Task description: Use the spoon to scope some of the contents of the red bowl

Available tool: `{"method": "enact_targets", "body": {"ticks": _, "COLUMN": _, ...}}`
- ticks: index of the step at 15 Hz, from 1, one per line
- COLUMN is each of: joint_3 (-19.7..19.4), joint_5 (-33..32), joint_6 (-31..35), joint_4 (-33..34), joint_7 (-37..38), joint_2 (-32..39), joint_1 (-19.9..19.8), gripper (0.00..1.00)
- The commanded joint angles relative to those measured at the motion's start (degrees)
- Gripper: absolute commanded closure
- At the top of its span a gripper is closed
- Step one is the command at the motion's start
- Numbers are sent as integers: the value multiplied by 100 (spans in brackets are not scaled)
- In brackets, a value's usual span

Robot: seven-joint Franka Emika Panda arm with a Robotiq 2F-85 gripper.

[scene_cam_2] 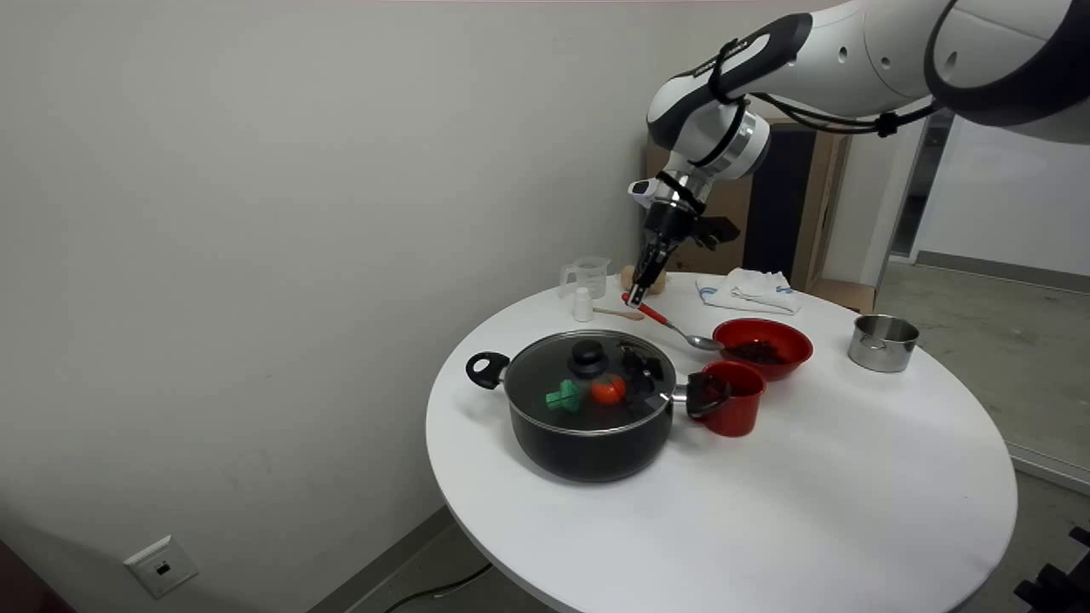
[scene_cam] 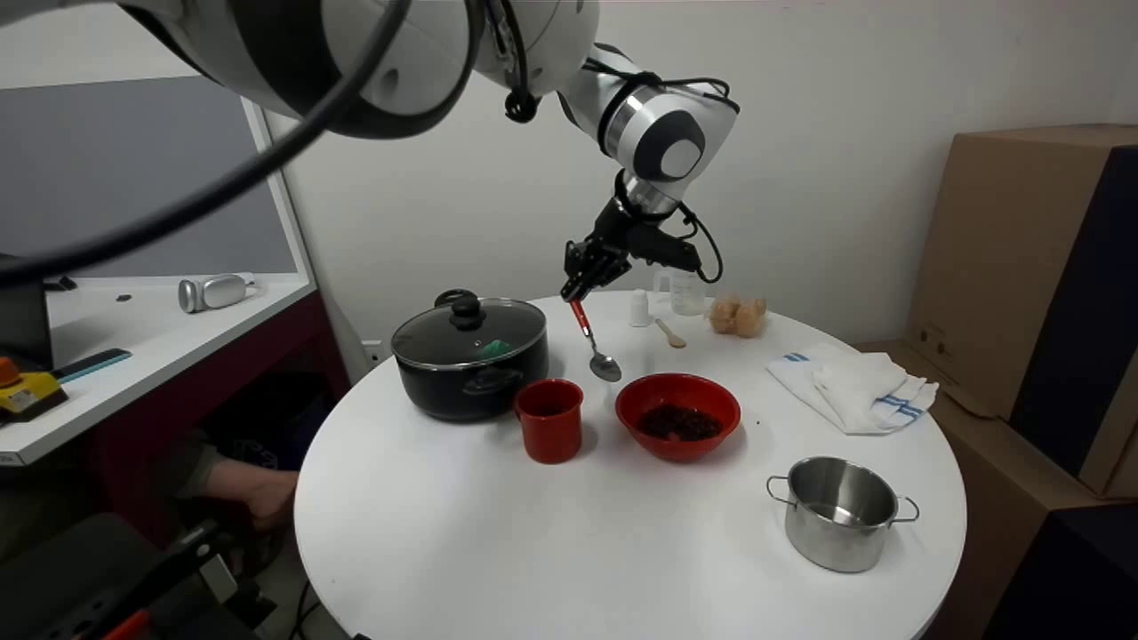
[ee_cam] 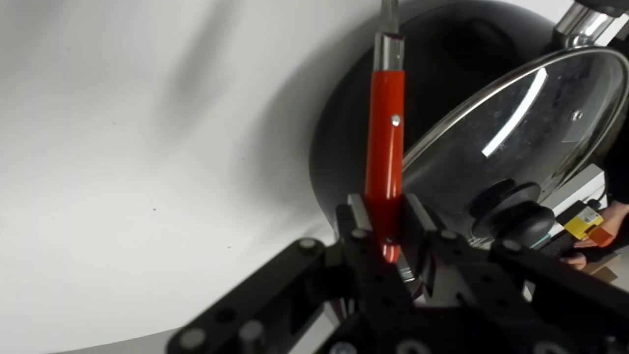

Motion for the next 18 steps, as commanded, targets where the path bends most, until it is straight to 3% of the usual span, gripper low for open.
{"method": "enact_targets", "body": {"ticks": 1, "joint_3": -200, "joint_5": -197, "joint_6": -345, "joint_4": -97, "joint_7": 286, "joint_2": -401, "joint_1": 46, "gripper": 95}}
{"method": "enact_targets", "body": {"ticks": 6, "joint_3": -398, "joint_5": -426, "joint_6": -648, "joint_4": -147, "joint_7": 221, "joint_2": -645, "joint_1": 46, "gripper": 95}}
{"method": "enact_targets", "body": {"ticks": 8, "joint_3": -486, "joint_5": -671, "joint_6": -613, "joint_4": -218, "joint_7": -246, "joint_2": -718, "joint_1": 18, "gripper": 95}}
{"method": "enact_targets", "body": {"ticks": 13, "joint_3": -719, "joint_5": -1215, "joint_6": 149, "joint_4": -474, "joint_7": -1011, "joint_2": -748, "joint_1": 16, "gripper": 95}}
{"method": "enact_targets", "body": {"ticks": 18, "joint_3": -532, "joint_5": -898, "joint_6": 883, "joint_4": -897, "joint_7": -1517, "joint_2": -726, "joint_1": -304, "gripper": 95}}
